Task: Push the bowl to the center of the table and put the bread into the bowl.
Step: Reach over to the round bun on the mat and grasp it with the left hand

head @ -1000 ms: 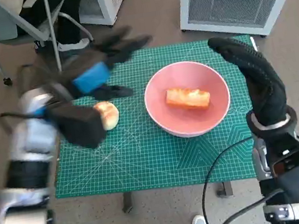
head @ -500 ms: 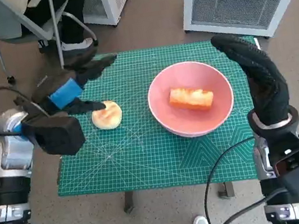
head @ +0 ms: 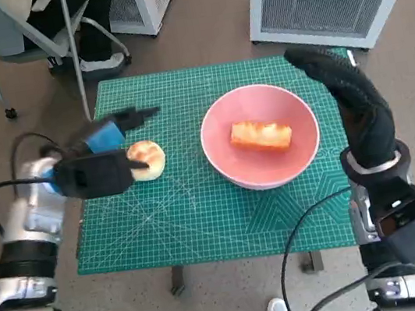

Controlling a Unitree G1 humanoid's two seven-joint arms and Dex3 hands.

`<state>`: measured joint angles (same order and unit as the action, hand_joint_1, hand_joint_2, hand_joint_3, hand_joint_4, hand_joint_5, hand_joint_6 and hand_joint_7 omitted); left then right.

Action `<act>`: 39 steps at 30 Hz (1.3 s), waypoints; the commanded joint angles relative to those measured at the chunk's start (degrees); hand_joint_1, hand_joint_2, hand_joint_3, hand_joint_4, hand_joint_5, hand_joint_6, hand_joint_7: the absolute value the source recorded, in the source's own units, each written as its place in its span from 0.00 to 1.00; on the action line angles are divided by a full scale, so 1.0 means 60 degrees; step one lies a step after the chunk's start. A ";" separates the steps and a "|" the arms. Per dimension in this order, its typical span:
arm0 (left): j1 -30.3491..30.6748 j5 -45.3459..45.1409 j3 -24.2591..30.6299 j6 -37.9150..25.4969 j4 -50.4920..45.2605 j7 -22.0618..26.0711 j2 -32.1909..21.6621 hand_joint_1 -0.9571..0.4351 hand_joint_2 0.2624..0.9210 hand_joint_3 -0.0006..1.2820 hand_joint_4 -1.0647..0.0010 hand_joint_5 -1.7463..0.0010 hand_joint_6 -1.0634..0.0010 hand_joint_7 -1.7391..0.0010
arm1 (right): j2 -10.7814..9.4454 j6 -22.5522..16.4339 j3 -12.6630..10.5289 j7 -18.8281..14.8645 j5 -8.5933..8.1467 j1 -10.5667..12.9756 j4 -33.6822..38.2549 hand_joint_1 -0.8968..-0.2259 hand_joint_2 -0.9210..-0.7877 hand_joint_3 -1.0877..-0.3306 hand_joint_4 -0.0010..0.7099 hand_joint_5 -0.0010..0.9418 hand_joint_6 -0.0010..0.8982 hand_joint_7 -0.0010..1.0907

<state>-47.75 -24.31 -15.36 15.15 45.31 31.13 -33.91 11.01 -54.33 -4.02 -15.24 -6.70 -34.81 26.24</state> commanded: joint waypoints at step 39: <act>-0.1282 -0.1159 -0.1120 0.0526 0.3371 -0.2848 0.0746 0.69 1.00 0.09 0.41 0.35 0.46 0.27 | 0.0077 0.0221 0.0006 -0.0199 -0.0063 0.0279 -0.0234 0.53 0.00 0.35 0.38 0.00 0.00 0.54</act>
<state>-54.54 -32.72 -23.55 16.54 65.57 15.10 -28.37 11.28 -53.48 -4.21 -15.88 -6.81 -34.53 24.63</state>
